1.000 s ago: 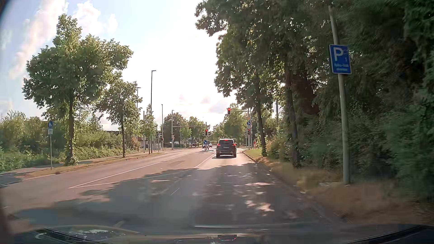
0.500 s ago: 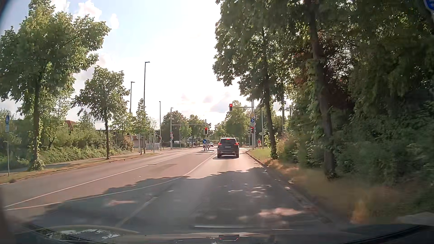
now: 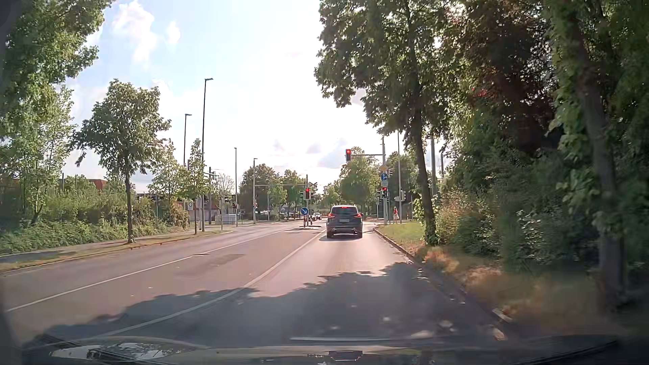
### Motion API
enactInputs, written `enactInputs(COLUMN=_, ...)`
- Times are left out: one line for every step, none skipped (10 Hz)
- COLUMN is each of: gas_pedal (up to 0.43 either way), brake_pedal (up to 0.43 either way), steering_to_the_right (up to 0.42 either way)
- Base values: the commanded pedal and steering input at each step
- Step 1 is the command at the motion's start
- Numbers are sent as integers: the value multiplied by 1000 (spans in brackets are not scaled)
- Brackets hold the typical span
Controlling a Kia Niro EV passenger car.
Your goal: Follow the waypoints while adhering to traffic rules and regulations
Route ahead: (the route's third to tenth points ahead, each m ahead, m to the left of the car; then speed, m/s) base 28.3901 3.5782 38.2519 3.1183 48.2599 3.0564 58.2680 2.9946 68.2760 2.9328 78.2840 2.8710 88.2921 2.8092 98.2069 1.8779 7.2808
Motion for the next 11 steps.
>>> enactInputs(gas_pedal=0, brake_pedal=140, steering_to_the_right=-3)
enactInputs(gas_pedal=0, brake_pedal=152, steering_to_the_right=-3)
enactInputs(gas_pedal=0, brake_pedal=159, steering_to_the_right=-1)
enactInputs(gas_pedal=0, brake_pedal=183, steering_to_the_right=-1)
enactInputs(gas_pedal=0, brake_pedal=201, steering_to_the_right=-1)
enactInputs(gas_pedal=0, brake_pedal=201, steering_to_the_right=-1)
enactInputs(gas_pedal=0, brake_pedal=207, steering_to_the_right=-1)
enactInputs(gas_pedal=0, brake_pedal=207, steering_to_the_right=-1)
enactInputs(gas_pedal=0, brake_pedal=220, steering_to_the_right=-1)
enactInputs(gas_pedal=0, brake_pedal=220, steering_to_the_right=0)
enactInputs(gas_pedal=0, brake_pedal=220, steering_to_the_right=0)
